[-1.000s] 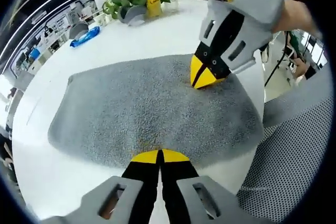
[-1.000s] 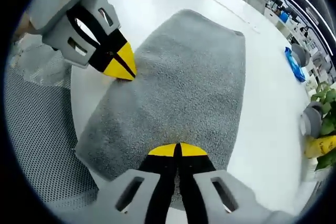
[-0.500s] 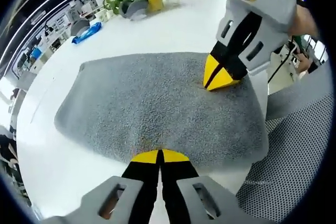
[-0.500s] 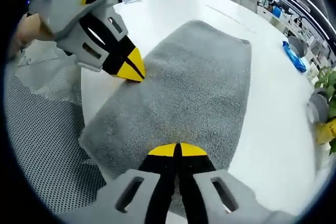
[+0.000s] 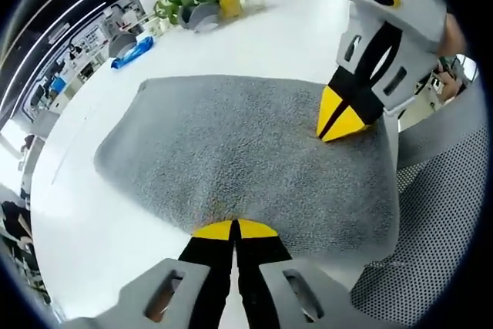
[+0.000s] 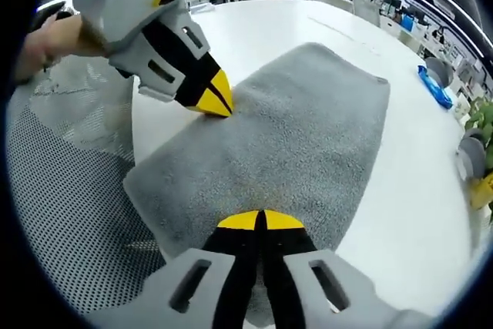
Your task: Fold the towel on the table until its edges align and the towel forms a compact rectangular stack.
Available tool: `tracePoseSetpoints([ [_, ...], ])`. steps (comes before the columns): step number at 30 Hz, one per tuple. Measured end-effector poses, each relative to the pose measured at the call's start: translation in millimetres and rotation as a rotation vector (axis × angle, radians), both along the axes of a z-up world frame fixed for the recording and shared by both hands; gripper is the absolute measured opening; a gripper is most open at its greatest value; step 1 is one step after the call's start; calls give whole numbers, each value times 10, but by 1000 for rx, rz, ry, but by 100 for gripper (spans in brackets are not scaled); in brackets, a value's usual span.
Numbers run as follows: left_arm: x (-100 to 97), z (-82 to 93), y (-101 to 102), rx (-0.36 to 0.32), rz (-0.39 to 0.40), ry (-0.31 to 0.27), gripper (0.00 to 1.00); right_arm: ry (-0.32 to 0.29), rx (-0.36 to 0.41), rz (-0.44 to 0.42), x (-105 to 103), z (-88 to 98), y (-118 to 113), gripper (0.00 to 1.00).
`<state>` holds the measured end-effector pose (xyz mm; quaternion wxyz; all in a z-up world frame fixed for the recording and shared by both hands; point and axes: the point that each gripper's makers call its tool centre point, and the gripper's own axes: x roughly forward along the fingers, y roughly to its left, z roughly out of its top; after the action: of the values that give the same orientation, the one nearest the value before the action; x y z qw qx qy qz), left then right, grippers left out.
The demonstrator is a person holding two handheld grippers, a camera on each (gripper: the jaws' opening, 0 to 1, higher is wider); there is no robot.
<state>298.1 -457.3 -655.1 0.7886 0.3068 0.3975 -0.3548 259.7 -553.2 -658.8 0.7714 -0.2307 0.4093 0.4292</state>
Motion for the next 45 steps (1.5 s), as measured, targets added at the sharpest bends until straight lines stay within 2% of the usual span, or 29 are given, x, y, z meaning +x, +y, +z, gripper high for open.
tracePoseSetpoints([
  [2, 11, 1, 7, 1, 2, -4, 0, -17, 14, 13, -22, 4, 18, 0],
  [5, 17, 2, 19, -5, -2, -18, 0, -86, 53, 72, -61, 15, 50, 0],
  [9, 30, 2, 21, -15, -1, -27, 0, -107, 129, 70, -100, 25, 54, 0],
  [11, 20, 11, 20, -18, -11, -40, 0, -138, 142, 109, -109, 33, 69, 0],
  [12, 15, 13, 16, -22, -22, -48, 0, -159, 150, 148, -117, 36, 80, 0],
  [14, 21, 22, -14, -16, -141, -108, 0, -137, 169, 126, -111, 34, 67, 0],
  [15, 14, 23, -10, -34, -143, -118, 0, -127, 170, 113, -114, 34, 73, 0],
  [16, 11, 20, 11, -69, -99, -110, 0, -134, 160, 124, -119, 34, 90, 0],
  [17, 16, 15, 16, -91, -71, -99, 0, -166, 126, 171, -117, 35, 88, 0],
  [19, 36, 22, 22, -88, -71, -91, 1, -224, 69, 254, -139, 38, 119, 0],
  [20, 45, 22, 19, -93, -60, -87, 1, -231, 60, 266, -147, 35, 129, 0],
  [23, 61, 18, -1, -75, -66, -108, 1, -196, 76, 200, -135, 33, 134, 0],
  [29, 80, 21, 8, -74, -58, -103, 1, -164, 122, 162, -129, 28, 128, 0],
  [32, 78, 20, 9, -80, -45, -99, 1, -98, 167, 75, -122, 30, 122, 0],
  [34, 79, 23, -6, -55, -83, -130, 1, -30, 177, -79, -105, 24, 125, 0],
  [35, 81, 24, -10, -57, -87, -137, 1, -47, 159, -51, -108, 26, 143, 0],
  [36, 91, 26, -6, -65, -76, -135, 1, -84, 121, 18, -113, 20, 159, 0],
  [37, 101, 32, -4, -92, -44, -124, 1, -103, 102, 53, -114, 20, 168, 0],
  [39, 112, 21, 6, -104, -28, -114, 1, -99, 97, 50, -129, 16, 174, 0],
  [40, 106, 20, -1, -98, -36, -117, 1, -96, 98, 49, -128, 12, 166, 0],
  [41, 107, 30, 4, -57, -72, -132, 1, -91, 102, 48, -124, 11, 162, 0],
  [42, 119, 64, 8, -15, -72, -146, 1, -83, 112, 45, -116, 18, 154, 0],
  [43, 125, 105, -26, -24, -60, -162, 1, -74, 138, 33, -118, 27, 153, 0],
  [44, 150, 211, -126, -92, -71, -196, 1, -70, 169, -1, -117, 38, 160, 0],
  [45, 125, 238, -168, -137, -56, -172, 1, -84, 184, -4, -117, 49, 157, 0],
])
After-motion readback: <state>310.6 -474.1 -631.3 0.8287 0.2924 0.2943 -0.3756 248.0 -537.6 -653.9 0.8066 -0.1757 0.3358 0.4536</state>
